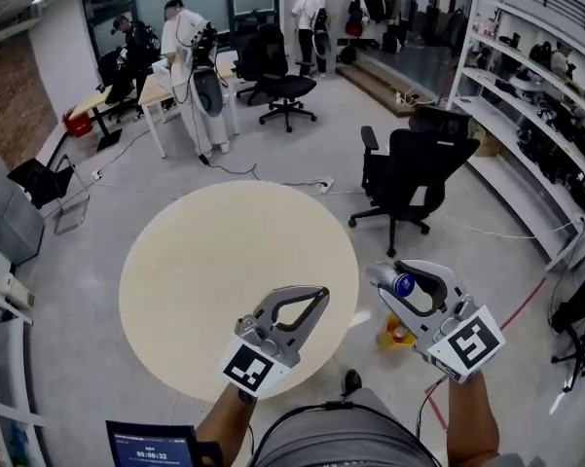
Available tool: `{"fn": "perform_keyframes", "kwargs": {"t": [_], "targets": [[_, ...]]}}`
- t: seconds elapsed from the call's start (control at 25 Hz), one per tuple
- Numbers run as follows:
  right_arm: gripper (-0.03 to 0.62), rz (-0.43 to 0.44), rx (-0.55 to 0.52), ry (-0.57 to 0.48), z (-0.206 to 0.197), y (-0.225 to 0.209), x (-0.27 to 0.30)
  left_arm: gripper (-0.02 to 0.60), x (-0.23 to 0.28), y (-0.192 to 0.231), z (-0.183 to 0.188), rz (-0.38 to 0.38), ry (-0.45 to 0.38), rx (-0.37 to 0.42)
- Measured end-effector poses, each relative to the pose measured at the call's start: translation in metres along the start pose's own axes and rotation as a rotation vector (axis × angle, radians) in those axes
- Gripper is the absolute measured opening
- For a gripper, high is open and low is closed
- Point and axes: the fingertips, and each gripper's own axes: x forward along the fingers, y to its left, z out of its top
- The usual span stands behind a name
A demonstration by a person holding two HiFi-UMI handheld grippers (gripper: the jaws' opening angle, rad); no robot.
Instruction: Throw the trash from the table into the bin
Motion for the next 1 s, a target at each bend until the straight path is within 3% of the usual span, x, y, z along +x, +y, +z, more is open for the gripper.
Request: {"fn": "perform_keyframes", "kwargs": {"t": [0.24,0.52,0.76,1.0], "targets": [[0.170,-0.164,0.111,0.118,-0.049,-0.039,-0.071,0.041,0.069,-0.044,-0.002,-0.171,-0.029,-0.032],[0.170,-0.267,0.218,0.191,-0.124,-0.097,-0.150,0.041,0.177,-0.104,-0.021,-0.314,-0.035,-0.071],[0.170,-0.305,0.316,0.233,-0.214,-0.162,-0.214,0.041,0.283,-0.160,-0.065,-0.403,0.024,-0.102],[0.170,-0.303,0.426,0.285,-0.325,-0.212,-0.239,0.041,0.371,-0.206,-0.140,-0.451,0.097,-0.148]]}}
